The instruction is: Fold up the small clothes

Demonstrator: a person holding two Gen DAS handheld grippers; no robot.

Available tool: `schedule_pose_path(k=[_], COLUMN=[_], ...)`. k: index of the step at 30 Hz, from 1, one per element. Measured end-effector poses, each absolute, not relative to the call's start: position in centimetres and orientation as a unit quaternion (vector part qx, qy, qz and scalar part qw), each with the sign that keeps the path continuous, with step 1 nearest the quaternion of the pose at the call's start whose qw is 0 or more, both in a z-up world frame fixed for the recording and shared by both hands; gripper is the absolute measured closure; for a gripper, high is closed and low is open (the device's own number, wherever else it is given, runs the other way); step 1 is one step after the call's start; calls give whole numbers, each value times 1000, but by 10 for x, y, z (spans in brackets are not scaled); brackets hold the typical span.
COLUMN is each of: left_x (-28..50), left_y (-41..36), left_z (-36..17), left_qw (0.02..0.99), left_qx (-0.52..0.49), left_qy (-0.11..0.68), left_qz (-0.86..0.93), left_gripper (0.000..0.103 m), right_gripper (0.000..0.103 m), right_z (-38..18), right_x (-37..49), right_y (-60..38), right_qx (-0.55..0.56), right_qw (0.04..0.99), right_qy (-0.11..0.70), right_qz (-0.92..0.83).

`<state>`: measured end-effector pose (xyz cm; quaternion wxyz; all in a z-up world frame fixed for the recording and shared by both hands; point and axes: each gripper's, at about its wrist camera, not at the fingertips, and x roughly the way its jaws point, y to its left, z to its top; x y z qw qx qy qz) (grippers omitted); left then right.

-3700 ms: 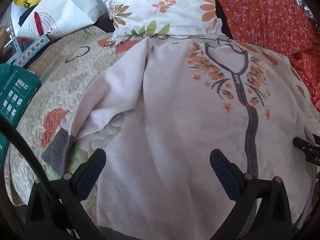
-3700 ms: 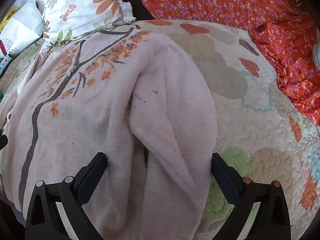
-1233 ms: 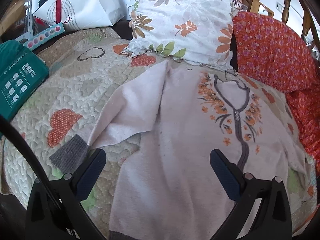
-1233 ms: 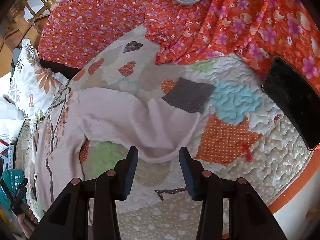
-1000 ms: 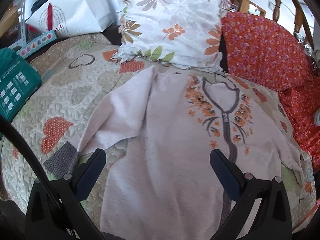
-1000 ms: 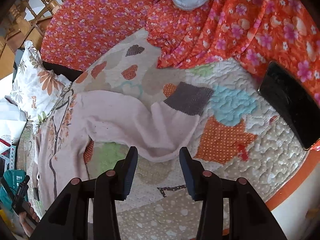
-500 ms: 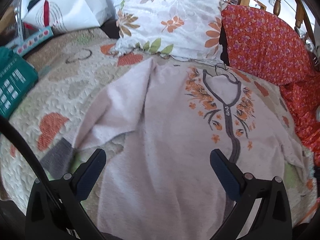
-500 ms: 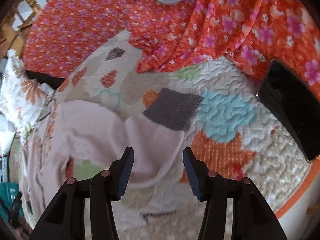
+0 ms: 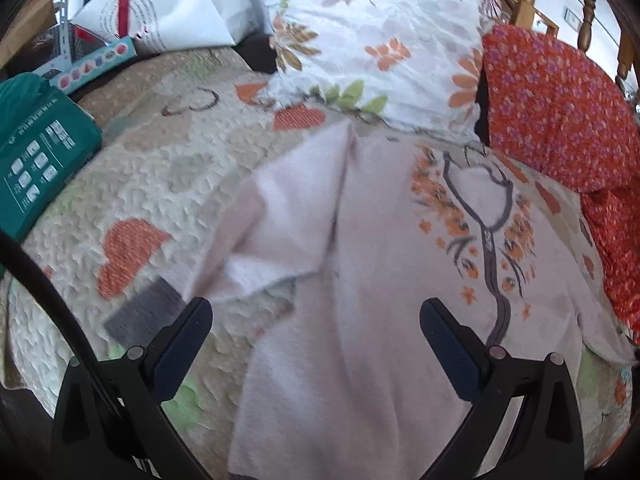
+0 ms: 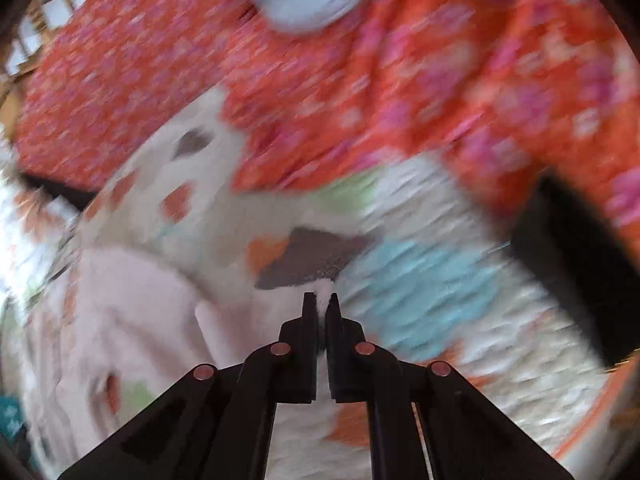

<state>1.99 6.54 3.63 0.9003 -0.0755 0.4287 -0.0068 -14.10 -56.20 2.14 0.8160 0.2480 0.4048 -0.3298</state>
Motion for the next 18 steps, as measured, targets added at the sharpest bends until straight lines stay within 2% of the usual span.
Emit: schedule_pose_path(k=[1,2,3,5,13,18], left_x=[21,22,23,24,32,36], left_y=[72,78,88,112,180,167], left_z=[42,47,53,63,48,29], left_qw=[905,908,913,920,903,896], left_qx=[-75,-76,-76,-83,-112,-57], left_qy=[419,412,400,379,390,424], left_qz=[0,7,20,54,142,122], left_gripper=[0,0,0,0,0,0], right_gripper=[96,90,79,69,67,56], right_z=[22,21,21,25,38,37], right_x=[-146,-150,-154,-166,-134,-73], right_y=[-567,-570,-572,-568,-487,-422], right_qx=[244,252,262,281,266,266], right_qw=[806,800,797,801,855,867], right_qy=[411,413,412,391,366,403], right_qz=[-351,-355,-356,-356,-253,-121])
